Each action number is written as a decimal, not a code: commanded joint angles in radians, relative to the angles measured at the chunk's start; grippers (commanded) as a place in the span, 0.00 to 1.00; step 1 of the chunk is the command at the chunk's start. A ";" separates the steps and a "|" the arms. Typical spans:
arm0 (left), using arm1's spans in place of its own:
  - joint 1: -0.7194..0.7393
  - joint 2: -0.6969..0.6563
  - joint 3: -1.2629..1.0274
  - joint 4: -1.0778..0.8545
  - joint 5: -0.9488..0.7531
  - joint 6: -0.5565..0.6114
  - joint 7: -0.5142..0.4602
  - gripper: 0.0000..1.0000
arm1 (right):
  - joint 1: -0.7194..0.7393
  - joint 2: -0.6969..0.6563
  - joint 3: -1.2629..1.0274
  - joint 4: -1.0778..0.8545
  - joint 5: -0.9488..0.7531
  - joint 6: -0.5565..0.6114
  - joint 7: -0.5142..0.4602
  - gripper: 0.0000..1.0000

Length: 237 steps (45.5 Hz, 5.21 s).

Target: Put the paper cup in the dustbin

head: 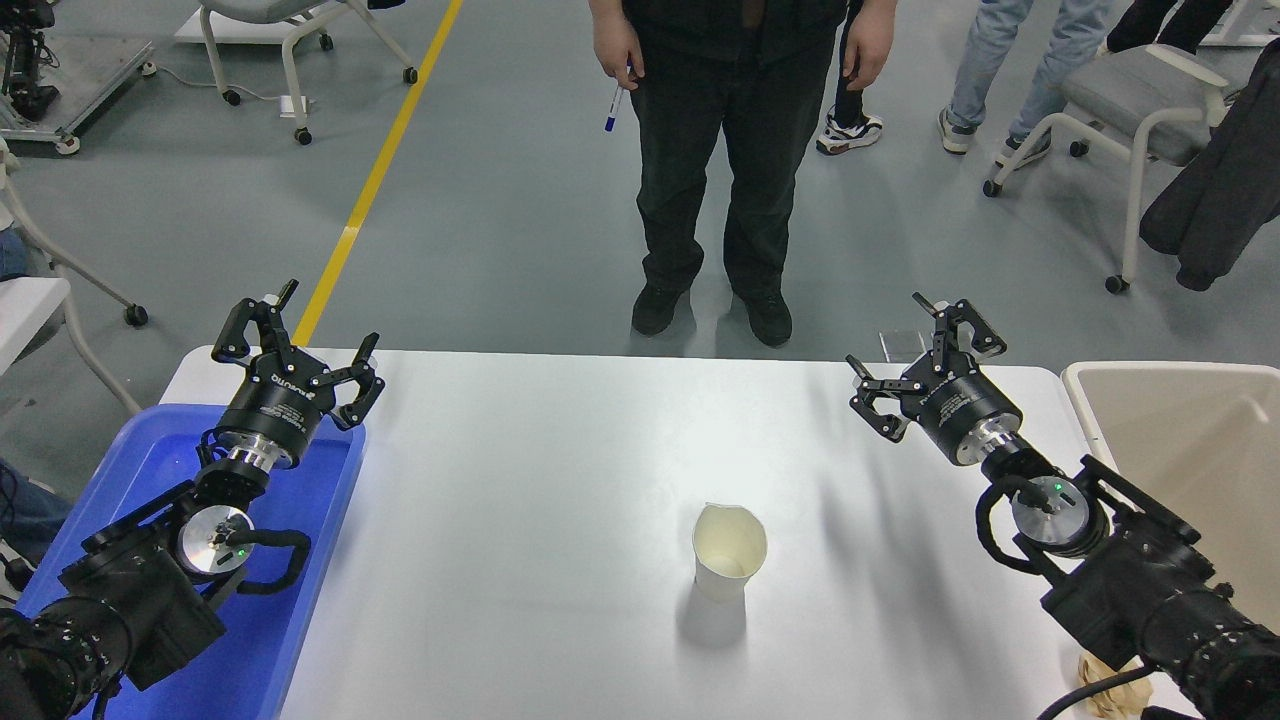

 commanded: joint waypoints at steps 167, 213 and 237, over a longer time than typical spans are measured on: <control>0.000 0.003 0.000 0.000 0.002 -0.005 0.002 1.00 | 0.125 -0.281 -0.767 0.666 -1.239 -0.361 0.020 1.00; 0.000 0.003 0.000 -0.001 0.002 -0.005 0.002 1.00 | 0.123 -0.209 -0.817 0.594 -1.239 -0.384 0.022 0.86; 0.000 0.003 0.000 -0.001 0.002 -0.005 0.002 1.00 | 0.131 -0.219 -0.820 0.608 -1.239 -0.383 0.028 0.53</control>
